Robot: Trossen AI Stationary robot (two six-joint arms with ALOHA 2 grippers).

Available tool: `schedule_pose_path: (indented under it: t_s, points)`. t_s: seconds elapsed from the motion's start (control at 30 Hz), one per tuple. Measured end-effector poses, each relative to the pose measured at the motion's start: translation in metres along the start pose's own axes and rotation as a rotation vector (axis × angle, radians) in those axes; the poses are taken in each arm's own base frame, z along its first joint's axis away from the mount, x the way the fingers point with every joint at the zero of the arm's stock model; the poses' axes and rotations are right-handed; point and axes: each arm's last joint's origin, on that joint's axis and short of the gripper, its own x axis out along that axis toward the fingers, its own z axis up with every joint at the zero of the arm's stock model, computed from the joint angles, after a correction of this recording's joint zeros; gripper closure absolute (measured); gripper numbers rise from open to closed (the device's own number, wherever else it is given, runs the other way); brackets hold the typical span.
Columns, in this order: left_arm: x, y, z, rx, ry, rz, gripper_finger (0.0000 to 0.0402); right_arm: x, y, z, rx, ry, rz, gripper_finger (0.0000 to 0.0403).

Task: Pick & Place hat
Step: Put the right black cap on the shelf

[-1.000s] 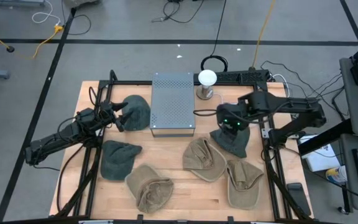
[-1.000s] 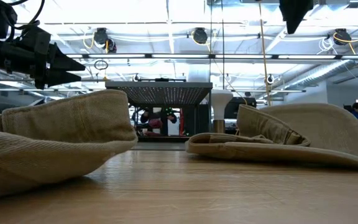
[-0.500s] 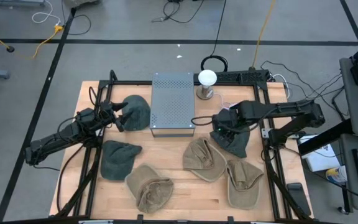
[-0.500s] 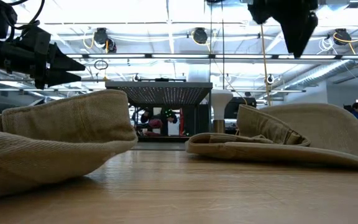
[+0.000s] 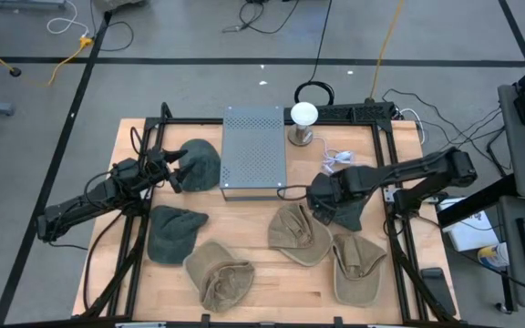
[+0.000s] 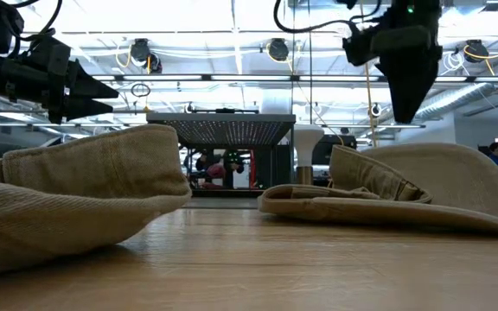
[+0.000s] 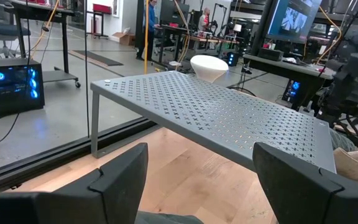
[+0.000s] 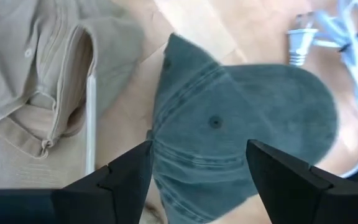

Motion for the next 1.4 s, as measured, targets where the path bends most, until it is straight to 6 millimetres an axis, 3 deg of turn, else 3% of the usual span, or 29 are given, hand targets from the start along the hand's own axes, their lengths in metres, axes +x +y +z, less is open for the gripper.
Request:
schedule_pose_path:
  t_s: [0.4,1.2,1.4]
  points:
    - [0.0,0.0,0.0,0.0,0.0,-0.001,0.0108,0.033,0.014,-0.02,-0.055,-0.018,0.028,0.0151]
    - [0.0,0.0,0.0,0.0,0.0,0.001,0.0107,0.093,0.006,-0.049,-0.041,0.088,0.107,0.0152]
    - [0.0,0.0,0.0,0.0,0.0,0.0,0.0108,0.099,0.004,-0.055,-0.07,0.125,0.11,0.0189]
